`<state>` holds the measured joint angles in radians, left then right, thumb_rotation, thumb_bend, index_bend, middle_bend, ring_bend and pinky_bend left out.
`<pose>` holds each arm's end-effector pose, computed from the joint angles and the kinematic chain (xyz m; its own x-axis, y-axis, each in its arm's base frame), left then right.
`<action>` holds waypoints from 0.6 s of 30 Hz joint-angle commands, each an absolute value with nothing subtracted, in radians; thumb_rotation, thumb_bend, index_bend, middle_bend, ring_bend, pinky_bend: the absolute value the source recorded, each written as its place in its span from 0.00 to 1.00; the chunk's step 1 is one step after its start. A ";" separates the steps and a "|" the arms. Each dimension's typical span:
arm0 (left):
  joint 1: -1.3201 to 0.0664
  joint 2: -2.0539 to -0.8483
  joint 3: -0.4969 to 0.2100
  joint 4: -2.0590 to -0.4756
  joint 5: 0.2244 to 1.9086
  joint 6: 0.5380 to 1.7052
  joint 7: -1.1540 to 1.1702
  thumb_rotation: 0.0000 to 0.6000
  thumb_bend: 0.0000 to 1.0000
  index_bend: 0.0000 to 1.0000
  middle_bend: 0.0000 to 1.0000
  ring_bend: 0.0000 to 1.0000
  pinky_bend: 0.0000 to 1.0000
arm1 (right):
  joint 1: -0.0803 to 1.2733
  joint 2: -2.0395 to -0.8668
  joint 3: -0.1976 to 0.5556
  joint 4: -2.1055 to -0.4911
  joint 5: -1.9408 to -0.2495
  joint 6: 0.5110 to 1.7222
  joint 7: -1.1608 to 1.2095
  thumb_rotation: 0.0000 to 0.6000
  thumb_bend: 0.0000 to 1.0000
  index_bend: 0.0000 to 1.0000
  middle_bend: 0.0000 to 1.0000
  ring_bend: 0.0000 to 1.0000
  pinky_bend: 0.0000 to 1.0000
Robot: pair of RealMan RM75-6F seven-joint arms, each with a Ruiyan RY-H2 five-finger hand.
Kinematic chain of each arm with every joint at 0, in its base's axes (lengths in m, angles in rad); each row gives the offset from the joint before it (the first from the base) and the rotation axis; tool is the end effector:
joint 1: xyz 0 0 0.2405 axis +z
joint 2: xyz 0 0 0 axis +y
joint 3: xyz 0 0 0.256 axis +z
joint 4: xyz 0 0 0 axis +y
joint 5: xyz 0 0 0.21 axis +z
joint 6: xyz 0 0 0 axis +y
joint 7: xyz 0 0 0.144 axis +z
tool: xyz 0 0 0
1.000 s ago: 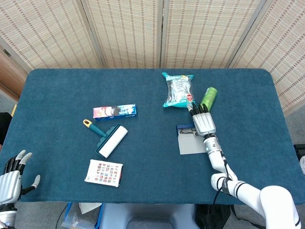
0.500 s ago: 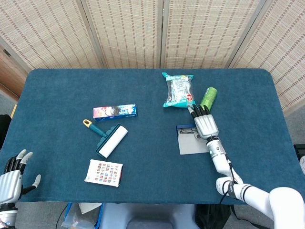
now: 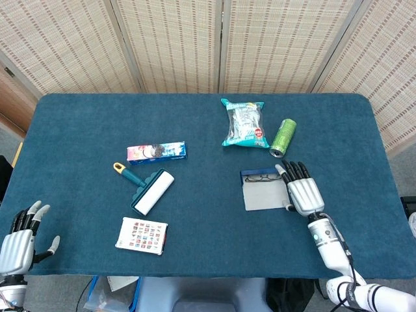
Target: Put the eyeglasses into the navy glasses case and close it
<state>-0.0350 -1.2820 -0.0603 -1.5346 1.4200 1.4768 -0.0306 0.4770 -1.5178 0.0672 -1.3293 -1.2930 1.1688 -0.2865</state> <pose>-0.3290 0.1665 0.1170 0.2775 0.0183 0.9605 0.9532 0.1198 -0.2777 -0.2602 -0.2965 0.0188 0.5481 -0.1474 0.8233 -0.8301 -0.2167 0.5138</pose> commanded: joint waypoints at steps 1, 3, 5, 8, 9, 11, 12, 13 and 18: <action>-0.037 -1.282 -0.059 -1.537 1.420 1.472 -0.025 1.00 0.33 0.13 0.05 0.06 0.00 | 0.457 -1.514 0.041 -1.331 -1.313 1.174 -0.285 1.00 0.19 0.00 0.00 0.00 0.00; -0.040 -1.282 -0.058 -1.539 1.422 1.470 -0.022 1.00 0.33 0.14 0.05 0.06 0.00 | 0.452 -1.522 0.037 -1.319 -1.321 1.174 -0.283 1.00 0.19 0.00 0.00 0.00 0.00; -0.041 -1.284 -0.057 -1.542 1.425 1.471 -0.019 1.00 0.33 0.14 0.05 0.06 0.00 | 0.451 -1.535 0.037 -1.300 -1.323 1.167 -0.278 1.00 0.19 0.00 0.00 0.00 0.00; -0.040 -1.285 -0.057 -1.544 1.422 1.472 -0.017 1.00 0.33 0.14 0.05 0.06 0.00 | 0.455 -1.554 0.042 -1.270 -1.328 1.156 -0.262 1.00 0.19 0.00 0.00 0.00 0.00; -0.039 -1.284 -0.057 -1.544 1.420 1.473 -0.016 1.00 0.33 0.14 0.05 0.06 0.00 | 0.457 -1.562 0.045 -1.255 -1.328 1.149 -0.257 1.00 0.19 0.00 0.00 0.00 0.00; -0.038 -1.283 -0.056 -1.545 1.420 1.473 -0.014 1.00 0.33 0.14 0.05 0.06 0.00 | 0.462 -1.572 0.048 -1.239 -1.326 1.132 -0.248 1.00 0.19 0.00 0.00 0.00 0.00; -0.038 -1.283 -0.055 -1.546 1.420 1.473 -0.014 1.00 0.33 0.14 0.05 0.06 0.00 | 0.465 -1.577 0.049 -1.230 -1.326 1.125 -0.245 1.00 0.19 0.00 0.00 0.00 0.00; -0.038 -1.283 -0.055 -1.546 1.420 1.472 -0.013 1.00 0.33 0.14 0.05 0.06 0.00 | 0.468 -1.582 0.050 -1.220 -1.326 1.119 -0.246 1.00 0.19 0.00 0.00 0.00 0.00; -0.038 -1.283 -0.055 -1.548 1.417 1.472 -0.010 1.00 0.33 0.14 0.05 0.06 0.00 | 0.470 -1.601 0.051 -1.188 -1.328 1.099 -0.241 1.00 0.19 0.00 0.00 0.00 0.00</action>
